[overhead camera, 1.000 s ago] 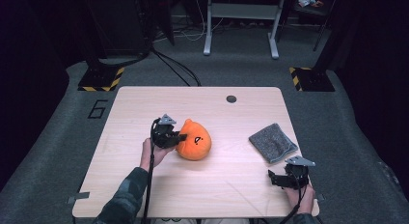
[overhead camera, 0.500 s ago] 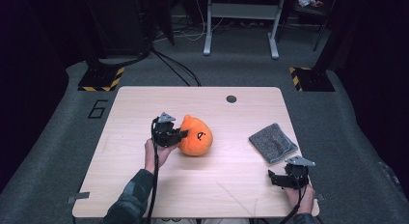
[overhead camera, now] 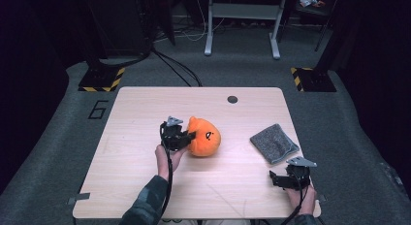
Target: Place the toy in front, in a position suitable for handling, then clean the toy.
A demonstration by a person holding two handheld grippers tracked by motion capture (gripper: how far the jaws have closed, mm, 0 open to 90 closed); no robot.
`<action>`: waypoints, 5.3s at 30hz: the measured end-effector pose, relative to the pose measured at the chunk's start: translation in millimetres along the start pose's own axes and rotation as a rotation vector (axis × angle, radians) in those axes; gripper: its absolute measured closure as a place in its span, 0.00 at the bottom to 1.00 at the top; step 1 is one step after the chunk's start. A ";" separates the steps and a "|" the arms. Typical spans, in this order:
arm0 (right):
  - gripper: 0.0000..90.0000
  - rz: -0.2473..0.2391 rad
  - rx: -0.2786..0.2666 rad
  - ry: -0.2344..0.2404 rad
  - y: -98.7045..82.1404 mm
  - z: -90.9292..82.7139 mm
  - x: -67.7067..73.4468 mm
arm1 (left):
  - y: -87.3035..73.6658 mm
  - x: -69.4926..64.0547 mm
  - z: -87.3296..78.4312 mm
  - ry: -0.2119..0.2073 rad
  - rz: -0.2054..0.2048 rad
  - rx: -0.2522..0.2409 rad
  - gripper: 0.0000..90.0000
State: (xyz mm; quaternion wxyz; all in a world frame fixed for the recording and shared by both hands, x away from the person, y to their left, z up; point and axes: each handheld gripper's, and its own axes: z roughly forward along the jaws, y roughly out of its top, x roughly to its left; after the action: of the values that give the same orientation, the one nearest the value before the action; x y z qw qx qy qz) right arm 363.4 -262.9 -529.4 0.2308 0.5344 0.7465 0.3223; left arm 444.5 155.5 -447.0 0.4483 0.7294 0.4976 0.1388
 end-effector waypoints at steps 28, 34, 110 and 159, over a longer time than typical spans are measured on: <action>0.06 0.000 0.001 0.000 0.1 0.1 -0.1 | -9.7 12.6 -9.3 -0.002 0.151 0.044 0.24; 0.06 0.000 0.001 0.000 0.0 0.1 -0.1 | -12.6 22.1 -14.8 -0.049 0.181 0.066 0.19; 0.38 0.052 0.176 -0.044 89.4 60.3 -21.7 | -32.6 30.9 -10.1 -0.126 0.334 0.162 0.89; 0.81 0.050 -0.073 0.181 115.0 10.1 23.6 | -28.1 12.5 -13.3 -0.115 0.413 0.121 0.90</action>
State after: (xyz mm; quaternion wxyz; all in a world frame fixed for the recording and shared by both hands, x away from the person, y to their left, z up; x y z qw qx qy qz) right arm 437.4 -212.8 -452.6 0.1733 0.5129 0.7384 0.4020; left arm 424.7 175.8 -464.9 0.3935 0.8482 0.3187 0.1556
